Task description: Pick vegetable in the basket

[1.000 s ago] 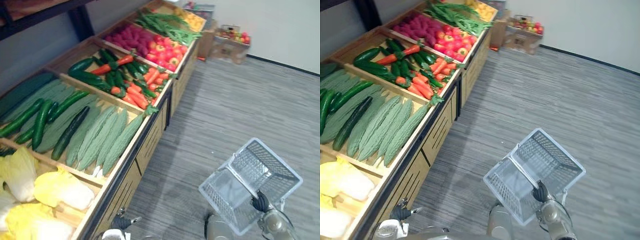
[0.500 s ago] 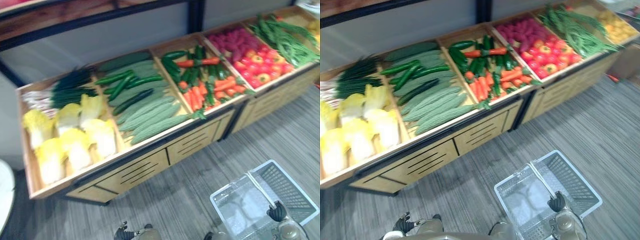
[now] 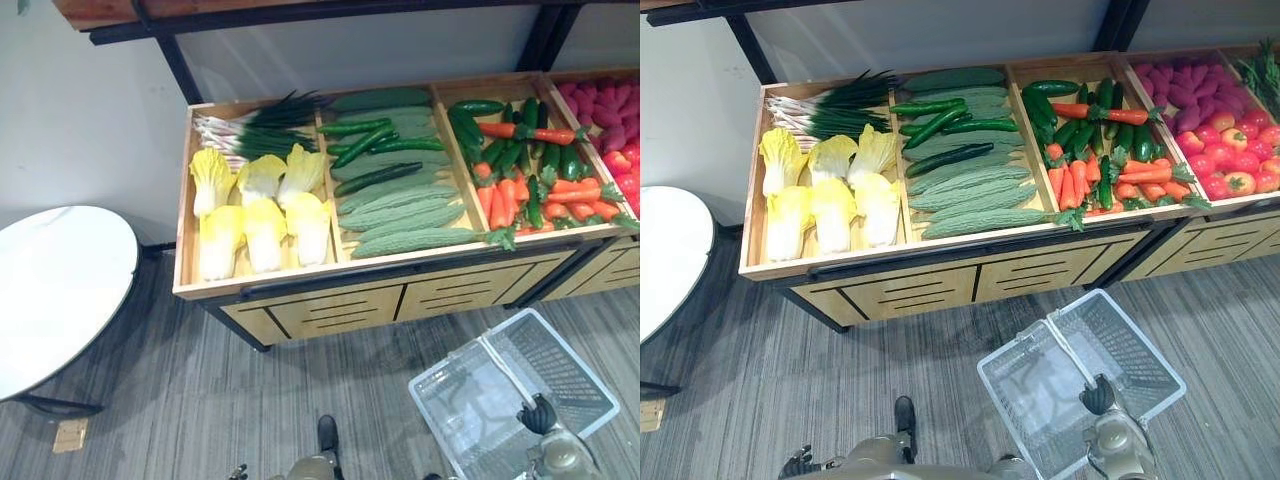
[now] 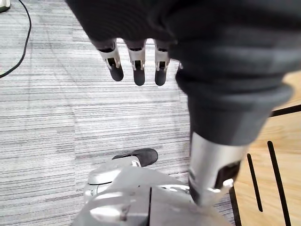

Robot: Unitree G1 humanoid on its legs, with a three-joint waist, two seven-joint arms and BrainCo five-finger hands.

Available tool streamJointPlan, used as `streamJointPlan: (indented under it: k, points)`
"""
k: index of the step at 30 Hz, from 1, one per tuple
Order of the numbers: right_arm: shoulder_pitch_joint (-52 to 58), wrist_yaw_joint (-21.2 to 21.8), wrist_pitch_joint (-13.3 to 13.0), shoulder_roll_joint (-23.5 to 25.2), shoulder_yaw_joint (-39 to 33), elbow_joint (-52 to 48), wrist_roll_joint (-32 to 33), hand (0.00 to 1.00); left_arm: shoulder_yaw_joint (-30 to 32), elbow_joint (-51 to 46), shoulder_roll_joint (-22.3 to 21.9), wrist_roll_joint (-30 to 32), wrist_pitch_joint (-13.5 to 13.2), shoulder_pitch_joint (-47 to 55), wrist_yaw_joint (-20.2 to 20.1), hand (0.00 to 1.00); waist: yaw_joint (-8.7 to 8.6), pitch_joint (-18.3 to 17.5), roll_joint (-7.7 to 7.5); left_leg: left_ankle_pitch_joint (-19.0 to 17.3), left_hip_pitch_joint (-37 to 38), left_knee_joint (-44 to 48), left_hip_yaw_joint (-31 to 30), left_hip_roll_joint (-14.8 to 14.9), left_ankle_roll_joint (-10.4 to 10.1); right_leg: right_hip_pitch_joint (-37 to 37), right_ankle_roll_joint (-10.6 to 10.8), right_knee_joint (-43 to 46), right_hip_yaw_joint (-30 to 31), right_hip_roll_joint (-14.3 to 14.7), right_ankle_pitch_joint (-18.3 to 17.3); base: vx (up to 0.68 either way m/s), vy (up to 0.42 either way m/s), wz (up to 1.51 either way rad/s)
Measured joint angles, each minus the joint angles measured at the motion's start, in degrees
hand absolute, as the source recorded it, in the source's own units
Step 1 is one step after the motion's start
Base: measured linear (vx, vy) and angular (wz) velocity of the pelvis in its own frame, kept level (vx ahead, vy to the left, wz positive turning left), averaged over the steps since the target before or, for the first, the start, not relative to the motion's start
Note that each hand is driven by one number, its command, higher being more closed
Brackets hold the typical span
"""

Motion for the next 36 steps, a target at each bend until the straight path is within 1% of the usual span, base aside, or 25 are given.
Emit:
streamJointPlan:
  k: [2, 4, 5, 6, 7, 8, 9, 10, 11, 12, 14, 15, 16, 17, 19, 21, 23, 25, 26, 30, 32, 33, 34, 35, 36]
  points:
    - [-0.8, 0.0, 0.1, 0.1, -0.2, 1.9, 0.0, 1.0, 0.0, 0.5, 0.1, 0.0, -0.1, -0.2, -0.1, 0.0, 0.27, 0.4, -1.18, -1.4, 1.3, -0.1, 1.5, -1.4, 1.8, -0.7, 1.0, 3.3, 1.4, -2.7, -2.0, 0.03, 0.06, -0.2]
    - [-1.0, -0.1, 0.5, 0.1, -0.6, 3.2, 0.0, 1.0, 0.0, 1.6, 0.3, 0.0, -0.1, -0.5, -0.4, 0.0, -0.02, 0.3, -1.99, -3.2, 2.4, -0.4, 2.2, -2.9, 2.2, -0.6, 2.2, 6.6, 1.8, -5.5, -2.7, 0.07, 0.084, -0.06]
    - [-1.2, -0.2, 0.8, -0.1, -0.8, 4.2, 0.0, 1.0, -0.1, 2.0, 0.4, 0.0, -0.1, -0.6, -0.5, 0.0, -0.3, 0.4, -2.06, -3.7, 3.2, -0.5, 2.5, -3.3, 2.2, -1.6, 2.1, 11.3, 3.2, -7.0, -2.3, 0.12, 0.112, -0.04]
    - [-1.5, -0.6, 1.1, -0.2, -0.7, 5.0, 0.0, 1.0, -0.4, 1.8, 0.8, 0.0, -0.2, -0.6, -0.6, 0.0, -0.15, 0.4, -2.06, -3.9, 3.6, -0.4, 2.5, -3.3, 2.2, -5.3, -0.2, 18.3, 8.0, -8.7, -0.8, 0.17, 0.103, 0.0]
    - [-1.4, -0.6, 1.2, 0.2, -0.7, 5.1, 0.1, 1.0, -0.6, 1.4, 1.4, 0.0, -0.2, -0.8, -0.7, 0.0, -0.38, 0.5, -2.06, -4.0, 3.7, -0.4, 1.6, -2.9, 2.3, -7.7, -2.0, 22.4, 12.1, -8.6, 1.3, 0.18, 0.099, 0.12]
    - [-1.3, -0.7, 1.2, 0.5, -0.8, 5.6, 0.8, 1.0, -0.6, 0.9, 2.2, 0.0, -0.2, -1.2, -0.7, 0.0, -0.58, 0.6, -1.48, -4.0, 4.3, 0.0, 0.4, -2.2, 2.5, -9.9, -2.5, 25.9, 16.0, -7.9, 3.6, 0.21, 0.047, 0.43]
    - [-1.2, -0.9, 1.1, 1.5, -1.3, 6.6, 1.8, 1.0, -0.7, 0.2, 3.1, 0.0, -0.2, -1.9, -0.7, 0.0, -1.0, 1.7, -1.96, -4.4, 4.4, 0.6, -1.2, -1.0, 3.3, -10.4, -2.6, 25.7, 19.9, -5.9, 1.6, 0.23, -0.028, 0.55]
    - [-1.2, -0.8, 0.9, 2.7, -2.0, 7.6, 2.5, 1.0, 0.1, -0.2, 4.3, 0.0, -0.2, -2.8, -0.6, 0.0, -0.94, 2.3, -2.84, -4.7, 4.2, 1.3, -2.8, 0.4, 3.2, -10.4, -2.5, 20.2, 22.4, -2.6, -1.4, 0.18, -0.041, 0.49]
    - [-1.2, -0.8, 0.9, 2.9, -2.2, 7.8, 2.7, 1.0, 0.2, -0.2, 4.6, 0.0, -0.2, -3.1, -0.6, 0.0, -1.0, 2.4, -3.01, -4.8, 4.1, 1.5, -3.3, 0.6, 3.0, -10.4, -2.6, 18.8, 22.6, -2.0, -1.4, 0.15, -0.082, 0.48]
    - [-1.2, -1.0, 0.9, 2.9, -3.0, 9.1, 2.9, 1.0, 0.6, -0.3, 5.0, 0.0, -0.2, -4.1, -0.5, 0.0, -1.05, 2.5, -3.24, -5.1, 4.0, 1.8, -4.9, 1.2, 2.6, -10.6, -2.3, 14.4, 23.9, -0.3, -1.3, 0.12, -0.089, 0.57]
    - [-0.9, -1.0, 0.9, 3.0, -5.2, 11.0, 4.1, 1.0, 1.3, -0.3, 4.4, 0.0, -0.3, -5.3, -0.5, 0.0, -1.58, 2.5, -3.46, -5.5, 3.8, 2.9, -6.9, 1.5, 1.5, -10.8, -1.1, 8.8, 27.1, 0.8, -0.4, 0.15, -0.129, 0.66]
    - [-0.9, -1.0, 0.9, 3.4, -6.3, 12.0, 5.0, 1.0, 1.8, -0.3, 4.3, -0.1, -0.6, -5.5, -0.4, 0.0, -1.87, 2.3, -4.24, -5.8, 3.7, 3.7, -7.9, 0.9, 0.6, -10.6, -0.4, 6.4, 28.5, 1.0, 1.6, 0.16, -0.202, 0.63]
    - [-0.7, -1.1, 0.9, 4.4, -8.0, 12.8, 5.3, 1.0, 2.6, -0.3, 4.6, -0.1, -0.7, -5.6, -0.2, 0.0, -2.12, 2.2, -5.75, -6.1, 3.9, 4.0, -8.9, -0.2, 0.1, -10.5, -0.5, 4.8, 29.4, 0.0, 6.5, 0.21, -0.303, 0.58]
    - [-1.1, -1.1, 1.2, 4.7, -11.0, 14.6, 6.2, 1.0, 4.0, -0.2, 3.4, -0.3, -0.8, -5.8, 0.1, 0.0, -1.74, 2.0, -5.81, -5.8, 4.7, 3.1, -9.3, 0.3, -1.3, -9.4, -0.1, 4.0, 28.8, 0.5, 3.5, 0.17, -0.278, 0.31]
    - [-1.4, -1.1, 1.1, 4.7, -12.9, 14.8, 6.2, 1.0, 5.5, 0.1, 1.6, -0.6, -0.8, -5.3, 0.2, 0.0, -1.43, 2.0, -4.25, -5.2, 4.5, 2.1, -8.9, 2.1, -2.4, -9.1, -0.8, 1.3, 28.3, 2.6, 3.1, 0.12, -0.238, -0.09]
    - [-0.9, -1.0, 1.2, 4.7, -17.0, 16.0, 6.3, 1.0, 7.3, 2.1, -0.5, -0.7, -0.6, -4.8, 0.1, 0.0, -1.71, 1.9, -2.32, -4.7, 5.6, 0.5, -8.9, 4.3, -3.6, -7.2, -1.0, -1.5, 27.5, 5.4, 3.1, 0.11, -0.203, -0.08]
    - [0.5, -1.0, 2.0, 4.9, -19.8, 16.1, 6.5, 1.0, 9.3, 2.1, -1.4, -0.6, -0.6, -4.0, 0.1, 0.0, -1.82, 1.6, -2.15, -5.2, 7.3, 0.1, -8.8, 5.4, -4.4, -5.2, -1.4, -2.7, 27.2, 6.7, 2.9, 0.12, -0.13, -0.03]
    - [2.0, -1.0, 2.2, 4.9, -21.4, 16.1, 6.8, 1.0, 10.6, 2.1, -1.9, -0.6, -0.6, -3.9, 0.0, 0.0, -1.88, 0.8, -2.4, -5.3, 7.5, 0.0, -8.7, 5.8, -4.6, -4.5, -1.5, -3.7, 27.0, 7.2, 2.9, 0.08, -0.053, 0.0]
    - [2.6, -1.0, 2.2, 5.0, -21.9, 16.1, 6.7, 1.0, 11.4, 2.0, -1.9, -0.5, -0.6, -3.9, 0.0, 0.0, -1.92, 0.3, -2.1, -5.3, 7.5, -0.1, -8.7, 5.8, -4.6, -4.4, -1.4, -4.0, 26.9, 7.2, 2.9, 0.06, -0.012, 0.01]
    - [4.3, -1.0, 2.3, 7.0, -22.5, 16.1, 6.8, 1.0, 12.9, -0.4, -1.7, -0.6, -0.6, -3.8, 0.9, 0.0, -2.01, -0.5, -3.82, -5.3, 7.5, -0.1, -8.1, 4.9, -4.6, -3.7, -1.4, -5.3, 26.6, 6.7, 3.3, 0.04, 0.021, 0.04]
    - [5.1, -1.1, 2.2, 8.0, -22.5, 16.1, 6.8, 1.0, 12.8, -7.0, -1.9, -0.7, -0.7, -3.2, 2.5, 0.0, -1.83, -0.8, -4.25, -5.3, 7.4, -0.1, -8.2, 4.4, -4.6, -3.2, -1.3, -6.3, 26.4, 6.1, 3.9, 0.01, 0.046, 0.08]
    - [5.2, -1.2, 2.0, 8.3, -22.5, 16.1, 7.1, 1.0, 12.9, -13.4, -2.2, -0.9, -1.1, -2.6, 4.5, 0.0, -1.73, -0.8, -4.28, -5.3, 7.4, -0.1, -8.3, 4.1, -4.6, -2.9, -1.2, -6.8, 26.1, 6.0, 4.1, -0.02, 0.025, 0.09]
    - [5.6, -1.5, 1.9, 8.6, -22.5, 15.9, 7.2, 1.0, 13.1, -20.4, -2.6, -2.3, -1.9, -1.4, 6.8, 0.0, -1.69, -0.9, -4.13, -5.3, 7.4, -0.1, -8.4, 3.7, -4.6, -2.5, -1.0, -7.3, 25.9, 5.8, 4.2, -0.03, 0.02, 0.1]
    - [5.8, -1.7, 1.9, 8.7, -22.5, 15.8, 7.2, 1.0, 13.2, -23.7, -2.9, -2.6, -2.4, -1.2, 7.9, 0.0, -1.67, -0.9, -4.04, -5.3, 7.4, -0.1, -8.5, 3.6, -4.6, -2.4, -1.0, -7.4, 25.8, 5.7, 4.2, -0.03, 0.021, 0.11]
    - [6.3, -2.3, 1.7, 8.9, -22.4, 15.5, 7.2, 1.0, 13.7, -29.5, -3.4, -2.4, -4.0, -1.0, 10.6, 0.0, -1.68, -1.1, -3.76, -5.3, 7.4, -0.1, -8.8, 3.3, -4.5, -2.2, -0.9, -7.4, 25.5, 5.4, 4.3, -0.02, 0.024, 0.1]
